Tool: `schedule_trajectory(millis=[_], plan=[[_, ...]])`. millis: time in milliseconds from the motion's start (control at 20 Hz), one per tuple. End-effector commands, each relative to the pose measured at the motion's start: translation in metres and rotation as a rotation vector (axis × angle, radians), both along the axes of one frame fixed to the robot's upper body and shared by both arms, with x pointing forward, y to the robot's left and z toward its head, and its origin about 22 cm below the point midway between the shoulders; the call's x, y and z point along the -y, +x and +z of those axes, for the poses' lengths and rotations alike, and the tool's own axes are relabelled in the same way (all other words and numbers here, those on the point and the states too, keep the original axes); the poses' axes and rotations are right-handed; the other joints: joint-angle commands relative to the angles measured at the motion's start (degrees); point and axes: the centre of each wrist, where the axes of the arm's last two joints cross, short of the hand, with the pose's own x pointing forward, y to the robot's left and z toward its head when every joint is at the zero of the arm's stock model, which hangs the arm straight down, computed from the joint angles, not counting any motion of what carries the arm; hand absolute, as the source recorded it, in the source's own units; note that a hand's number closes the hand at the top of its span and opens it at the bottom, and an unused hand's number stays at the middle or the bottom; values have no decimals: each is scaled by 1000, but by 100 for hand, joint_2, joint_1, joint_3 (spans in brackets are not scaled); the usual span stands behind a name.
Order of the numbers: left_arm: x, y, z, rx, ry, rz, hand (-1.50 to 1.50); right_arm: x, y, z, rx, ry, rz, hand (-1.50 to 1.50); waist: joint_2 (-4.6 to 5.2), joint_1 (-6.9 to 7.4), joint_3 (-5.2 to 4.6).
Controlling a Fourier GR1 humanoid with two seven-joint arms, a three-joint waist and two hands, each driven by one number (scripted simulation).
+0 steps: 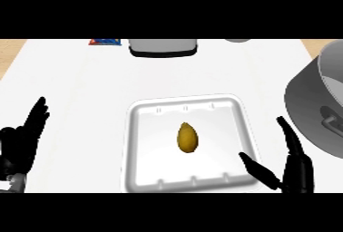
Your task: Pick the lemon from the tray and place it in the pot
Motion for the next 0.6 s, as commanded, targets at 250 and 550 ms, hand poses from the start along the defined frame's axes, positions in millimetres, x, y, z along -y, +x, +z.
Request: schedule_trajectory(millis=[250, 550], plan=[[-3, 3, -4, 5, 10, -36, 0, -59, -3, 63, -246, -106, 12, -150, 67, 184, 14], [6, 5, -2, 28, 0, -75, 0, -102, 30, 91, -542, -183, 111, -150, 102, 342, 10]])
